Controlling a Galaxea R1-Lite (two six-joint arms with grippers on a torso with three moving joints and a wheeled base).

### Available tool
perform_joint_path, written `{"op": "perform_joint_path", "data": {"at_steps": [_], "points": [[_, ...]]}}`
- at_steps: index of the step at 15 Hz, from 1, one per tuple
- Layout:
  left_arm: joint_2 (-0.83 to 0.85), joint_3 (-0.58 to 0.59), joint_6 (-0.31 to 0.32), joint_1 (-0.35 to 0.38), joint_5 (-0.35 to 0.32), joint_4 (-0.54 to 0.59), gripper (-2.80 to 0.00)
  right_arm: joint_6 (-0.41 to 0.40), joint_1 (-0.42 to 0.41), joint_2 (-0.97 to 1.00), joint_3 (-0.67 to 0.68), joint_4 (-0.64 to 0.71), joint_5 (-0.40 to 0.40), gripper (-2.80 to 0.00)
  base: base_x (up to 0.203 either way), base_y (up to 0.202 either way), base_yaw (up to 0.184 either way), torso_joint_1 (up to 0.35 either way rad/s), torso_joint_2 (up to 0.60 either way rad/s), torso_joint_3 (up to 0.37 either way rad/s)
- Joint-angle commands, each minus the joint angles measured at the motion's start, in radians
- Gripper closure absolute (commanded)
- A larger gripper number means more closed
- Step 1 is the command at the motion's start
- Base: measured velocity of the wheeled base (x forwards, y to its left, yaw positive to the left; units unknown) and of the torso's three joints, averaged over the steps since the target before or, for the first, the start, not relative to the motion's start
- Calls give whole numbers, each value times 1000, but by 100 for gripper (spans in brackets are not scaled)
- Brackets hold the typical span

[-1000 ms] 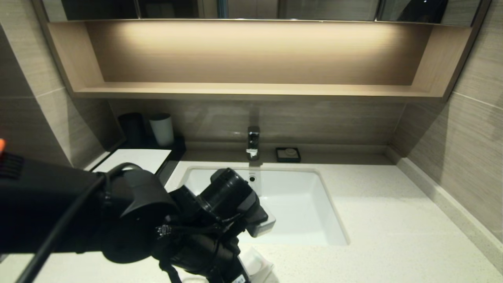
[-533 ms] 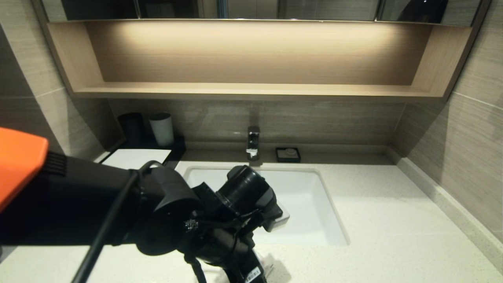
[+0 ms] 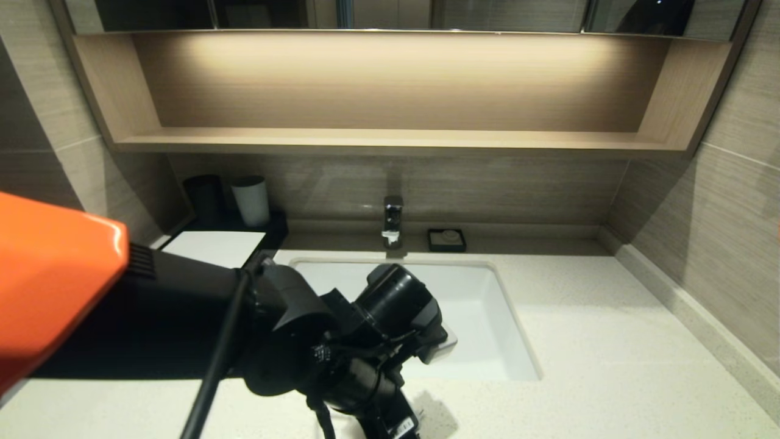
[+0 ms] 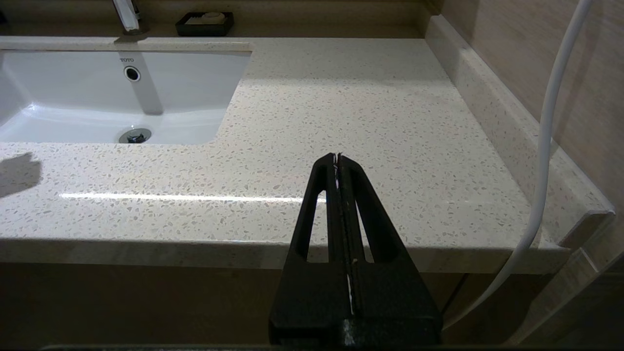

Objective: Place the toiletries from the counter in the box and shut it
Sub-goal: Pick up the bathroom toiletry

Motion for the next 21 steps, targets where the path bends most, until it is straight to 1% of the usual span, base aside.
{"op": "perform_joint_path", "data": {"at_steps": [1, 21], "points": [[27, -8, 1, 1, -3, 0, -280, 0, 0, 0, 2, 0, 0, 0, 0, 0, 0, 0, 0, 0], [91, -23, -5, 1, -8, -3, -280, 0, 0, 0, 2, 0, 0, 0, 0, 0, 0, 0, 0, 0]]}}
